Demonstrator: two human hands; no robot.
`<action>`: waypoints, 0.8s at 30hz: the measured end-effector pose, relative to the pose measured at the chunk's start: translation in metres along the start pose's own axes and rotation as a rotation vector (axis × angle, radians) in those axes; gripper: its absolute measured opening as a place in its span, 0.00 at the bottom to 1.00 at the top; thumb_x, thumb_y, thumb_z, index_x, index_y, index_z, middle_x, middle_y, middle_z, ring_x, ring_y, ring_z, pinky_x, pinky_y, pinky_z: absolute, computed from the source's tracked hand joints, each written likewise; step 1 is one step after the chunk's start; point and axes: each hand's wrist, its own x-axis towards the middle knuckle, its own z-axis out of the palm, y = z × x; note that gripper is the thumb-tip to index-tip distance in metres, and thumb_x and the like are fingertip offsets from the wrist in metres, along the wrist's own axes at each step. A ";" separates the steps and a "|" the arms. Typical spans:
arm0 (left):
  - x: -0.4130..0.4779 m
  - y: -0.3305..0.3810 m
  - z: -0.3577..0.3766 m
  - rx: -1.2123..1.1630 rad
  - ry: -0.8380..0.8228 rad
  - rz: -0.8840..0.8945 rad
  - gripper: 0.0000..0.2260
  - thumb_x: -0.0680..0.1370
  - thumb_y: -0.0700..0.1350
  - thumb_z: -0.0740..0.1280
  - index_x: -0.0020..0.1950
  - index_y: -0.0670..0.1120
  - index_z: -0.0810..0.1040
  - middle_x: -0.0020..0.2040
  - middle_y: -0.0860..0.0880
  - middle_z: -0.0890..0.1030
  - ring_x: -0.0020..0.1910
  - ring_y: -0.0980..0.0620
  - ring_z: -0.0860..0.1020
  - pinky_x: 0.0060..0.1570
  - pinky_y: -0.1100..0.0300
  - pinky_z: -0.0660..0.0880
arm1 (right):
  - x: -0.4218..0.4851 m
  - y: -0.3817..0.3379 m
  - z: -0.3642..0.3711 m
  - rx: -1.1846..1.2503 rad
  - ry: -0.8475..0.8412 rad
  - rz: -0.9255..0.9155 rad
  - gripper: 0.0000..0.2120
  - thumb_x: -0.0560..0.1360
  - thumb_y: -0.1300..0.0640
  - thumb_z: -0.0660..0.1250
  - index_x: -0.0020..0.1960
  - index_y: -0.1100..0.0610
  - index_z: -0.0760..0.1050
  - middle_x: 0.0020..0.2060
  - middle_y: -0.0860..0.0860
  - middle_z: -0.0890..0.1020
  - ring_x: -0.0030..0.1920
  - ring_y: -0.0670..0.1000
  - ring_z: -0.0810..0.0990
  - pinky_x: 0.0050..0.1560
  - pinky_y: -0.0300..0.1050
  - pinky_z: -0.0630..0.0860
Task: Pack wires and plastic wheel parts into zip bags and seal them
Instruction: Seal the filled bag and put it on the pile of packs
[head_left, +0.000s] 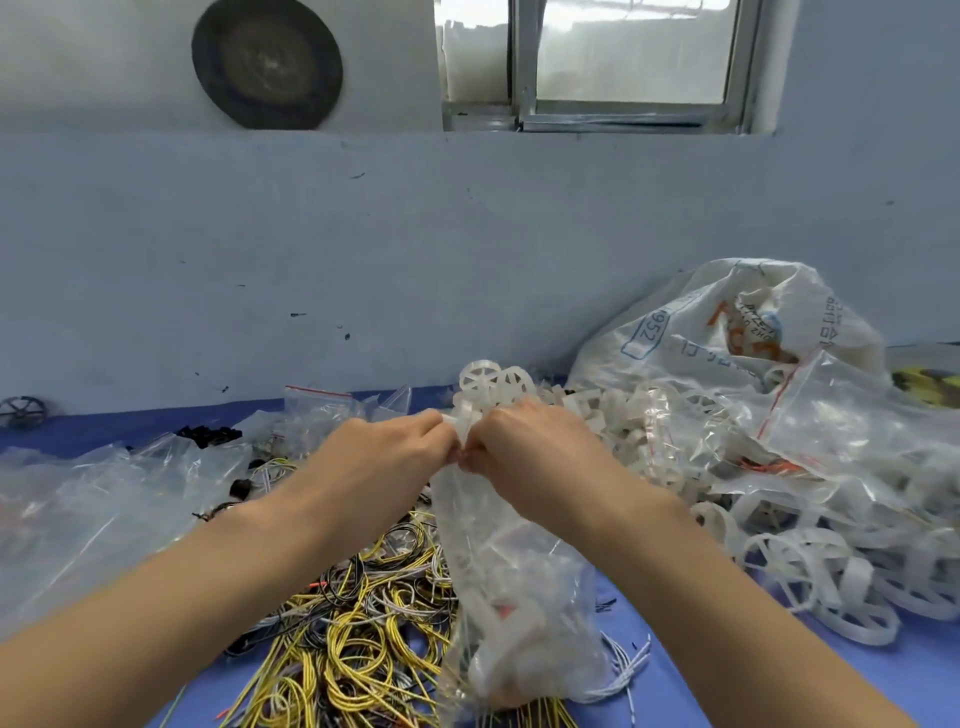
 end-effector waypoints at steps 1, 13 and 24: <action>0.000 0.000 -0.001 -0.007 0.020 0.000 0.11 0.74 0.42 0.73 0.51 0.53 0.75 0.42 0.57 0.75 0.33 0.56 0.77 0.21 0.63 0.62 | -0.001 0.001 0.003 0.009 0.011 -0.009 0.11 0.82 0.50 0.61 0.54 0.53 0.80 0.40 0.51 0.77 0.47 0.56 0.77 0.42 0.46 0.62; -0.004 0.001 -0.013 -0.075 0.063 -0.019 0.05 0.81 0.49 0.61 0.51 0.51 0.76 0.42 0.57 0.76 0.33 0.57 0.76 0.23 0.64 0.63 | -0.040 0.068 0.012 0.003 0.146 0.067 0.13 0.82 0.44 0.59 0.57 0.46 0.80 0.53 0.44 0.80 0.56 0.51 0.72 0.58 0.47 0.65; -0.003 -0.001 -0.019 -0.078 0.048 -0.020 0.03 0.76 0.45 0.68 0.48 0.48 0.79 0.38 0.57 0.76 0.23 0.58 0.69 0.21 0.72 0.54 | -0.071 0.089 0.021 0.416 0.358 0.297 0.06 0.78 0.52 0.68 0.51 0.51 0.83 0.47 0.46 0.82 0.49 0.48 0.77 0.49 0.48 0.74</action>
